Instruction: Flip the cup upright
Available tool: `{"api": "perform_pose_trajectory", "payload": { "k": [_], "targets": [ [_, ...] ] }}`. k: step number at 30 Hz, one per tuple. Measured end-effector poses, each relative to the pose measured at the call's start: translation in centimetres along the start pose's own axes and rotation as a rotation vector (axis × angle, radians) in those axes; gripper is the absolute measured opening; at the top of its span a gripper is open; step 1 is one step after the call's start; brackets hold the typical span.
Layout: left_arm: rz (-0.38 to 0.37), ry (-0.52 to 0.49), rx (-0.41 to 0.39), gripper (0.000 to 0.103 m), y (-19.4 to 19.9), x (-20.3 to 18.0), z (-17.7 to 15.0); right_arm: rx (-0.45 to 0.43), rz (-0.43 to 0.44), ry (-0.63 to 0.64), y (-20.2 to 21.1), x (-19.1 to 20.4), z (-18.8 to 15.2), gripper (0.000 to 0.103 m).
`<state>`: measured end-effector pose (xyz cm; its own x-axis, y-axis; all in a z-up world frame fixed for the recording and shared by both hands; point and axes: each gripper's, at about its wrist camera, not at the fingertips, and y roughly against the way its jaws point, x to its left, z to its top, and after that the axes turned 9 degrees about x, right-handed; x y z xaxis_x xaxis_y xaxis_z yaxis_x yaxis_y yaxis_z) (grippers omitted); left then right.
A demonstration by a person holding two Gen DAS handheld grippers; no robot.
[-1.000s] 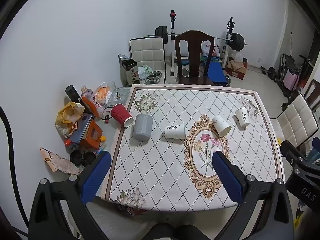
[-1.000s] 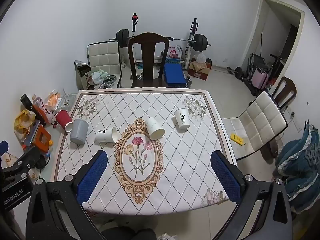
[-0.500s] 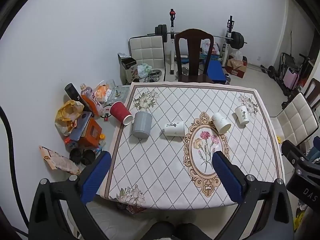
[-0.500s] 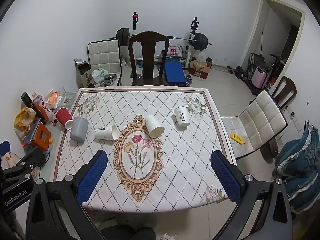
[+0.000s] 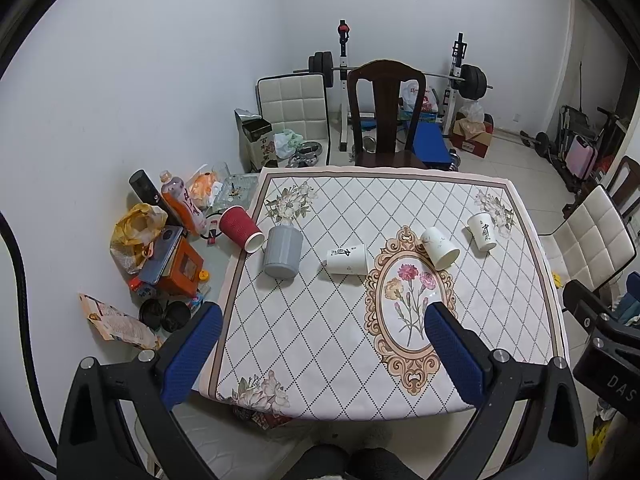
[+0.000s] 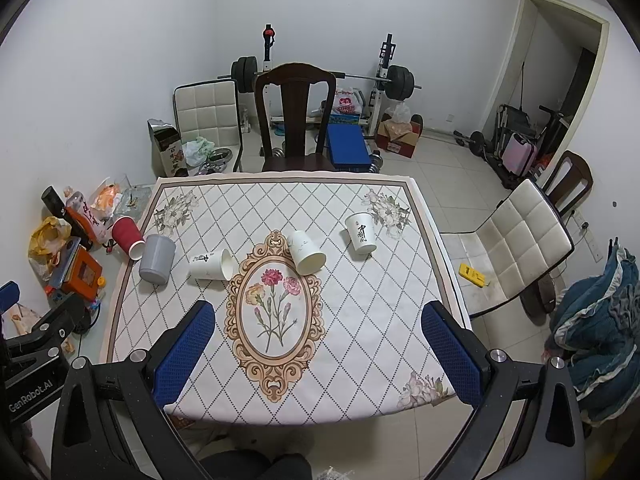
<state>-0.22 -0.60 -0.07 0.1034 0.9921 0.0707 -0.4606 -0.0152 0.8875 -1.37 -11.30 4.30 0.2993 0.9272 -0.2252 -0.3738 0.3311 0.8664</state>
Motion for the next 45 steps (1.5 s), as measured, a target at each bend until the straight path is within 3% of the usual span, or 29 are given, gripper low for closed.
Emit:
{"api": "perform_pose_trajectory", "payload": {
  "k": [45],
  "targets": [
    [-0.013, 0.010, -0.014, 0.103, 0.49, -0.35, -0.01, 0.006, 0.008, -0.003, 0.38, -0.22, 0.12, 0.103]
  ]
}}
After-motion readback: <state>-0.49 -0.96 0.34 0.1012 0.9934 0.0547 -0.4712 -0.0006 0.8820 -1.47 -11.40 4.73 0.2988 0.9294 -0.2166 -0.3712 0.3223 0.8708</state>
